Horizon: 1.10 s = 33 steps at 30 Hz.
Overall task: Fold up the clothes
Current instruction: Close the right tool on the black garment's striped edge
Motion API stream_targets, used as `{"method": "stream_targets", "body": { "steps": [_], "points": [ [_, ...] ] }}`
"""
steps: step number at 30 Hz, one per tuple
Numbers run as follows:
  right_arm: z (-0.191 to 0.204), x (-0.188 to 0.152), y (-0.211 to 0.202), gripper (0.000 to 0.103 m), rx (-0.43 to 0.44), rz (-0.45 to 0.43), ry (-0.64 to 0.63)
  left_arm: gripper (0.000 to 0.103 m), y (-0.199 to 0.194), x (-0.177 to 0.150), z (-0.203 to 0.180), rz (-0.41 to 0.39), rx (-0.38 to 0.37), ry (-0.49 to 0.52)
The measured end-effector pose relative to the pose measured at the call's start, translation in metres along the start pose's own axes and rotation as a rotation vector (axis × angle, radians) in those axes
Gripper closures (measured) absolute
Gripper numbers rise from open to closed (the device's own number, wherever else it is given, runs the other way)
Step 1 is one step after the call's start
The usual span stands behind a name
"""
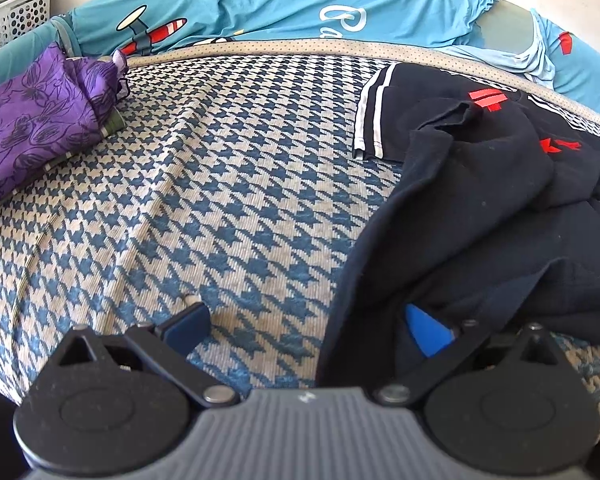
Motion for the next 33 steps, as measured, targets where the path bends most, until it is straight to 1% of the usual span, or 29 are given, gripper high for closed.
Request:
{"method": "stream_targets", "body": {
  "steps": [4, 7, 12, 17, 18, 19, 20, 21, 22, 24, 27, 29, 30, 33],
  "points": [
    [-0.003, 0.01, 0.02, 0.068, 0.027, 0.048, 0.067, 0.0, 0.001, 0.001, -0.001, -0.009, 0.006, 0.005],
    [-0.008, 0.019, 0.036, 0.067, 0.03, 0.076, 0.122, 0.0, 0.002, 0.001, -0.001, -0.014, 0.01, 0.007],
    [-0.019, 0.029, 0.062, 0.067, 0.008, 0.11, 0.209, 0.0, 0.002, 0.002, -0.002, -0.022, 0.018, 0.013],
    [-0.027, 0.034, 0.078, 0.067, 0.007, 0.12, 0.291, 0.0, 0.001, 0.001, -0.002, -0.034, 0.025, 0.015],
    [-0.029, 0.035, 0.08, 0.072, 0.008, 0.12, 0.302, 0.0, 0.001, 0.001, -0.002, -0.036, 0.026, 0.015],
    [-0.03, 0.036, 0.082, 0.08, 0.01, 0.118, 0.312, 0.0, 0.001, 0.001, -0.002, -0.038, 0.027, 0.014],
    [-0.03, 0.037, 0.083, 0.085, 0.016, 0.116, 0.319, 0.0, 0.001, 0.001, -0.002, -0.04, 0.027, 0.013],
    [-0.03, 0.038, 0.084, 0.093, 0.026, 0.118, 0.326, 0.0, 0.0, 0.001, -0.002, -0.042, 0.027, 0.012],
    [-0.031, 0.039, 0.082, 0.095, 0.03, 0.111, 0.33, 0.0, 0.0, 0.001, -0.002, -0.044, 0.025, 0.012],
    [-0.03, 0.044, 0.075, 0.096, 0.019, 0.067, 0.31, 0.0, 0.0, 0.001, -0.002, -0.046, 0.023, 0.011],
    [-0.031, 0.059, 0.058, 0.097, -0.006, -0.04, 0.26, 0.0, -0.001, 0.0, -0.002, -0.049, 0.023, 0.014],
    [-0.037, 0.07, 0.046, 0.097, -0.032, -0.109, 0.251, 0.0, -0.001, 0.0, -0.002, -0.05, 0.021, 0.011],
    [-0.042, 0.075, 0.043, 0.098, -0.045, -0.127, 0.264, 0.0, -0.002, 0.0, -0.002, -0.051, 0.019, 0.01],
    [-0.063, 0.082, 0.042, 0.098, -0.1, -0.14, 0.325, 0.0, -0.003, -0.001, -0.001, -0.05, 0.011, 0.009]
  ]
}}
Point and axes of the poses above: each gripper's, at about its wrist camera, not at the fingertips, and y roughly the way its jaws point, z to its left, x to its top, the point moved 7 cm from there along y, roughly the way its jaws point, and after that the axes turned 15 degrees about y, right-handed, at the moved point
